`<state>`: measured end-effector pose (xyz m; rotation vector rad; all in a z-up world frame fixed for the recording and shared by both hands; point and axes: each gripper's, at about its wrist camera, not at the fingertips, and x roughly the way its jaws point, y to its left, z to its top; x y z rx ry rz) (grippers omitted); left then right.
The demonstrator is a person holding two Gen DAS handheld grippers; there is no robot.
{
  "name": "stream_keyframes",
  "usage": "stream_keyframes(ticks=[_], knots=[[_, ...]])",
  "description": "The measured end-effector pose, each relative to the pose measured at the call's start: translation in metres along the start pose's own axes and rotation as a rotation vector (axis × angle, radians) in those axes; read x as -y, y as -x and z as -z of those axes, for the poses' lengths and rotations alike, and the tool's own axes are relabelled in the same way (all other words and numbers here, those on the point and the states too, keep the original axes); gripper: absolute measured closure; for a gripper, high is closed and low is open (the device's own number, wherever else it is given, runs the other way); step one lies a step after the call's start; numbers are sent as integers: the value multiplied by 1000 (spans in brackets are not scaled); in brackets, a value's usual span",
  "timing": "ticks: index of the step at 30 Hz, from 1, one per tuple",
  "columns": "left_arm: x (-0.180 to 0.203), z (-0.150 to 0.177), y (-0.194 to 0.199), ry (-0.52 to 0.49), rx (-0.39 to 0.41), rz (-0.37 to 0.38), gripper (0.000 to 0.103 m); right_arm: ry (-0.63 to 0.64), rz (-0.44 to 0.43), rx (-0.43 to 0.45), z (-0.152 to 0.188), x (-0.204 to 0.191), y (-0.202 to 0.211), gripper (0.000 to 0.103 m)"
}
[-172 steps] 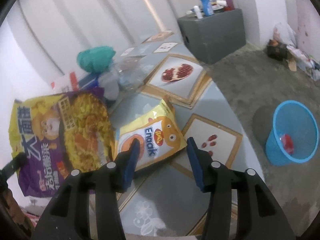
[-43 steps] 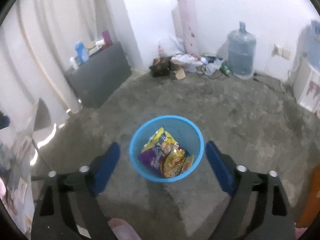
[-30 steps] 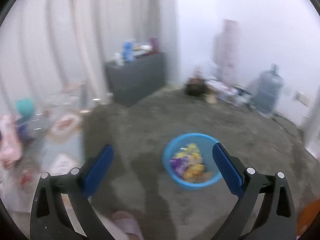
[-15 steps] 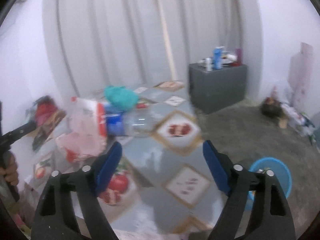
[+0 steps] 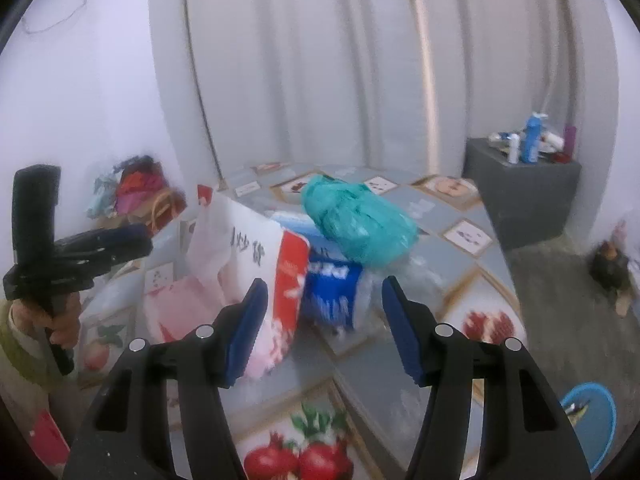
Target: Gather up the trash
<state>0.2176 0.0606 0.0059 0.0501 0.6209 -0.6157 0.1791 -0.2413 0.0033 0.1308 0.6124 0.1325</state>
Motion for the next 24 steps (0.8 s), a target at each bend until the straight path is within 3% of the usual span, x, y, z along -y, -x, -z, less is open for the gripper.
stream_keyframes(ticks=[9, 16, 24], knots=[[-13, -3, -44, -36, -93, 22, 43, -5, -69, -51, -9, 3, -37, 53], [-11, 3, -61, -60, -136, -4, 44, -30, -107, -92, -4, 4, -45, 70], [-4, 8, -72, -92, -163, -42, 62, -28, -121, -100, -1, -1, -45, 80]])
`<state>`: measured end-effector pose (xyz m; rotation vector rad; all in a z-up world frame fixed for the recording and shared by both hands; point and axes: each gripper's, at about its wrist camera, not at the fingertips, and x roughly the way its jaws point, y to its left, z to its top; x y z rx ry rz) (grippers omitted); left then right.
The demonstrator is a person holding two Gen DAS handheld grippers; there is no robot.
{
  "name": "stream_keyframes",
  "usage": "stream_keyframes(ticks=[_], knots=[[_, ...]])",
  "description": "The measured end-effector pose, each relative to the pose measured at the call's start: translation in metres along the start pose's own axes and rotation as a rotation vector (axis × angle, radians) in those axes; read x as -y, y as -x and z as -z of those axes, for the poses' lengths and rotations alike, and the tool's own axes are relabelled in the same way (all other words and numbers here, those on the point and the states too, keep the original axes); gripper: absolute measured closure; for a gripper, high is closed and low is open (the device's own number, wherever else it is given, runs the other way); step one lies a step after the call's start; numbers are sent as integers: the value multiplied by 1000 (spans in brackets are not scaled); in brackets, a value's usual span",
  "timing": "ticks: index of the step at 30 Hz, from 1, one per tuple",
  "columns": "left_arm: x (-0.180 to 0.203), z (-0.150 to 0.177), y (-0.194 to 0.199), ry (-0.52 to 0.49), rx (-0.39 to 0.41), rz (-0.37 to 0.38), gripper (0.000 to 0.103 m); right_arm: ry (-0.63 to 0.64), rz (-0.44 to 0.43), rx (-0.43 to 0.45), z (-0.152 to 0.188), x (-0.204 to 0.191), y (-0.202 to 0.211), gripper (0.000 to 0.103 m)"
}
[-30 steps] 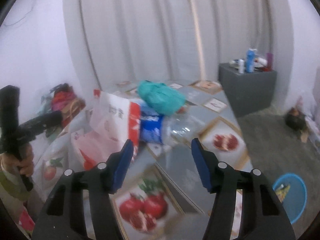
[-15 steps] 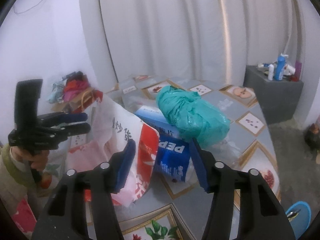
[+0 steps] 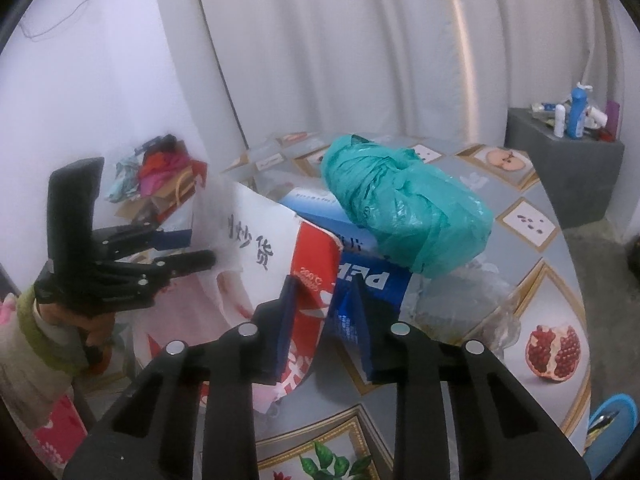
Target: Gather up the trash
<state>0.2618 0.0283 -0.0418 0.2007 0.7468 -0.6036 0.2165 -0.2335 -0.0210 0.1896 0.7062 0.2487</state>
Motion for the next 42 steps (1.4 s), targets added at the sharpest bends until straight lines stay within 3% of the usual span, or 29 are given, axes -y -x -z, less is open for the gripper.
stream_keyframes(ticks=[16, 28, 42], knots=[[-10, 5, 5, 52, 12, -16, 98, -7, -22, 39, 0, 0, 3, 98], [-10, 6, 17, 59, 46, -10, 102, -19, -39, 75, -1, 7, 11, 103], [-8, 10, 45, 140, 107, 66, 102, 20, -74, 141, -2, -6, 37, 103]])
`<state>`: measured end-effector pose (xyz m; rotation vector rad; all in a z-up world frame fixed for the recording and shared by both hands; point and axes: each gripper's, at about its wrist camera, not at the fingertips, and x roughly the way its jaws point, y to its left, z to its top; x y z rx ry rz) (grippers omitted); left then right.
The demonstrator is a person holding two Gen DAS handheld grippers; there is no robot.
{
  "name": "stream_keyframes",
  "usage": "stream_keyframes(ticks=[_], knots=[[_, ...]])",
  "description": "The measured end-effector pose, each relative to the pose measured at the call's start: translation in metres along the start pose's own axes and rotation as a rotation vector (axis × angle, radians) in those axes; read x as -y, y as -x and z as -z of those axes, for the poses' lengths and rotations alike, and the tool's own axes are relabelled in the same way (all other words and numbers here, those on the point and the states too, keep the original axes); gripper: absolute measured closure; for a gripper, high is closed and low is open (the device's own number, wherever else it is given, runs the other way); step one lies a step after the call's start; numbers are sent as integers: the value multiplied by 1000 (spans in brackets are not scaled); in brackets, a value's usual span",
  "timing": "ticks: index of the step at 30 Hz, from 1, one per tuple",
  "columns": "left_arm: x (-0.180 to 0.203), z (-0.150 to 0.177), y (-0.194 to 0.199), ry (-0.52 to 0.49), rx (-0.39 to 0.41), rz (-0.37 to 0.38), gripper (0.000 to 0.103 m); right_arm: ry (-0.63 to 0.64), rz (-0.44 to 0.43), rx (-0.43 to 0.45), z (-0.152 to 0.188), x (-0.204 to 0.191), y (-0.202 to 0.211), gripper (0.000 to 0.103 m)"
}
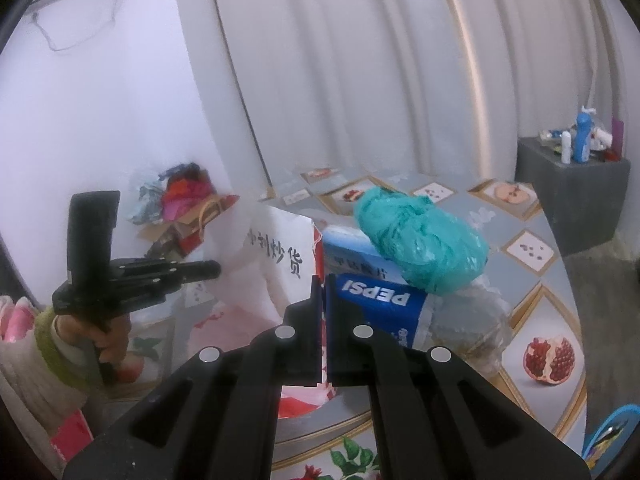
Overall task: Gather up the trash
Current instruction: 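Lift the paper bag and wrapper and carry both over the blue wastebasket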
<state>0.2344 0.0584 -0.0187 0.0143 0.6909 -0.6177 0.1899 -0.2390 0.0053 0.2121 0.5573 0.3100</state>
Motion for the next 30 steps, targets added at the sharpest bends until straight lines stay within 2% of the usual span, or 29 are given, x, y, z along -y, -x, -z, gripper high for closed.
stream_keyframes(ticks=[6, 20, 30], knots=[[7, -2, 21, 13, 39, 20, 103, 9, 1, 25, -3, -3, 13, 103], [45, -12, 77, -42, 128, 54, 103, 15, 20, 96, -3, -10, 60, 103], [79, -25, 110, -95, 190, 87, 103, 2, 56, 156, 5, -6, 108, 103]])
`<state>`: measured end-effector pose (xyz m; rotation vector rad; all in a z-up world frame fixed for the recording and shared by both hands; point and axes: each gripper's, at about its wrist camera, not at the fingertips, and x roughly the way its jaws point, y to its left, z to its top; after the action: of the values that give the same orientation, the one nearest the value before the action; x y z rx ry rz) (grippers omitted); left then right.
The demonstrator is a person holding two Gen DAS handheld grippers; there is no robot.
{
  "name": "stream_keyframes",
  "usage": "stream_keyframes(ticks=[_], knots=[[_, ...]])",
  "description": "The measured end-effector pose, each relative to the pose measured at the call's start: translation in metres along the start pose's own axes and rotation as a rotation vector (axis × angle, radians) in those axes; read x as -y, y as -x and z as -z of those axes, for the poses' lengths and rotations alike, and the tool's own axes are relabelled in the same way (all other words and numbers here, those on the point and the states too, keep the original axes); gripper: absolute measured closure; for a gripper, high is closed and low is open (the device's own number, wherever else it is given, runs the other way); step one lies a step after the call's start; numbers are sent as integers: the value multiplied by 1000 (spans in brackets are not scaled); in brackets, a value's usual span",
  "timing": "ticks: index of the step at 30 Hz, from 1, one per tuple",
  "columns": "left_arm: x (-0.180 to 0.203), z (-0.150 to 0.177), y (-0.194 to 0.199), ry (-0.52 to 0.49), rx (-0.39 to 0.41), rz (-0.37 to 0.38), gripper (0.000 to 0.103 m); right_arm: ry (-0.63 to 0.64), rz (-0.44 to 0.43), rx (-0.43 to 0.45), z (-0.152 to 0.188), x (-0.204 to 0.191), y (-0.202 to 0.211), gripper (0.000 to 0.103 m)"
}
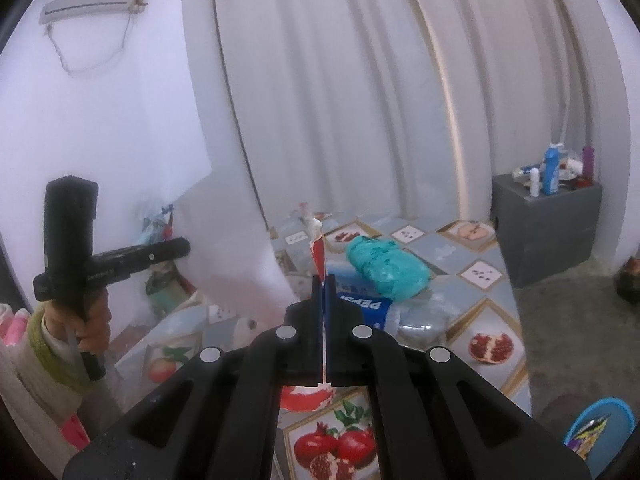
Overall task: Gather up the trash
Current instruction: 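Lift the paper bag and wrapper and carry both over the blue wastebasket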
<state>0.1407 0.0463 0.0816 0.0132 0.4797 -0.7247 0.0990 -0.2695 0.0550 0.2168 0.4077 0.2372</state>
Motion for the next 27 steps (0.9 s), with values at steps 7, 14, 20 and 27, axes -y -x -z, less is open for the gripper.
stream_keyframes(ticks=[7, 14, 20, 27], knots=[[25, -15, 13, -31, 31, 21, 103, -7, 47, 43, 6, 5, 37, 103], [51, -28, 12, -53, 46, 69, 103, -33, 124, 93, 11, 23, 75, 103], [84, -37, -6, -94, 32, 128, 103, -87, 211, 147, 16, 50, 108, 103], [132, -49, -40, -156, 7, 205, 103, -147, 326, 218, 23, 85, 153, 103]])
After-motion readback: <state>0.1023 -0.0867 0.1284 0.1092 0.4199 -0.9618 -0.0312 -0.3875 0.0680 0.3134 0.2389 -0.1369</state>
